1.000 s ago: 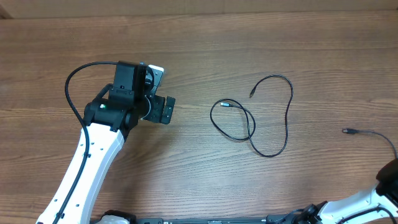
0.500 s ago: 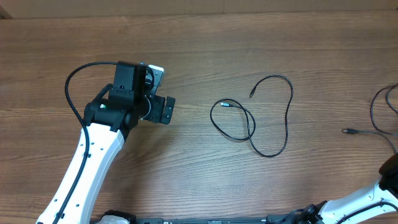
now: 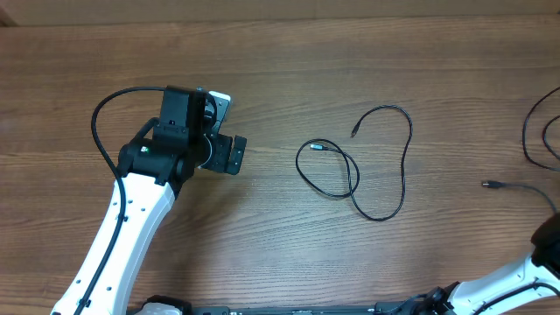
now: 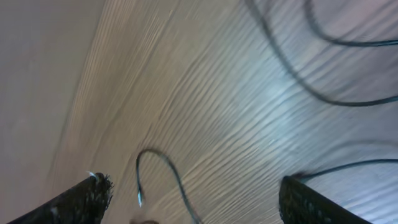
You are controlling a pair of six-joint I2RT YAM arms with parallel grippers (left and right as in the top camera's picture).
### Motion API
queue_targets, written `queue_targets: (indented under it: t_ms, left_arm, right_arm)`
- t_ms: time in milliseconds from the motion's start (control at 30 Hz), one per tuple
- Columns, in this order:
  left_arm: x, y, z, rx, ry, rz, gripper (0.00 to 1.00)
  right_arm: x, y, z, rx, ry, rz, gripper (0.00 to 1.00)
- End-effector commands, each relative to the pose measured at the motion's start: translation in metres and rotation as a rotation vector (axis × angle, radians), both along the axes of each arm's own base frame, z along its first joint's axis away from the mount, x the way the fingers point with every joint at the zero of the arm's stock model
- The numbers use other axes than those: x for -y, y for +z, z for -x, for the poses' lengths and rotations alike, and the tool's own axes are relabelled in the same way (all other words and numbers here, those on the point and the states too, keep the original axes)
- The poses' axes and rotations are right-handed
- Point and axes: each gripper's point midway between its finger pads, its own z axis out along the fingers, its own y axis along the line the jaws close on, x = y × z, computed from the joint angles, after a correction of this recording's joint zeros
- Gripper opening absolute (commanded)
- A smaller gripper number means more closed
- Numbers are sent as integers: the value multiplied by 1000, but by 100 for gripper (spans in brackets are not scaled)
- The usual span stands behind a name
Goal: Untangle cables
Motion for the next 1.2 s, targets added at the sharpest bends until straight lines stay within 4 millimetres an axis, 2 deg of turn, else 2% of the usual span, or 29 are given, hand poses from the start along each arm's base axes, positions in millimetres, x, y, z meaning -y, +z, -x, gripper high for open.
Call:
queue_targets:
  t_ms: [0,100,267,300,333,433,600,633,900,1067,1167]
  left_arm:
    - [-1,2,-3,9,-4,-7,100]
    - [-1,3,-3,10,-4,-7,100]
    - [-1,3,-3,10,-4,-7,99]
    - [-1,3,-3,10,-4,-7,100]
    - [-1,3,-3,10,-4,-7,99]
    - [-1,3,-3,10,-4,-7,99]
    - [-1,3,-3,10,-4,-7,100]
    - [-1,3,-3,10,-4,-7,100]
    - [-1,3,-3,10,-4,-7,99]
    - [-1,3,-3,10,-4,-7,100]
    - [-1,3,-3,10,-4,-7,100]
  right_arm:
    - [-45,1,-16,17,176,-18,85]
    - [-85,-2,-23,-20,278,-39,85]
    - [-166,-5,-22,-55,602,-35,82]
    - [-176,-5,-21,-59,639,-36,85]
    - [-191,-6,-20,-66,691,-36,100]
    - [-232,-13,-17,-132,821,18,100]
    - [-279,-19,-5,-213,967,72,100]
    - [-294,-19,-2,-220,1008,74,100]
    - [-344,-22,5,-218,1153,131,100]
    - [-363,-22,11,-235,1173,126,100]
    - [-374,-31,15,-248,1189,122,100]
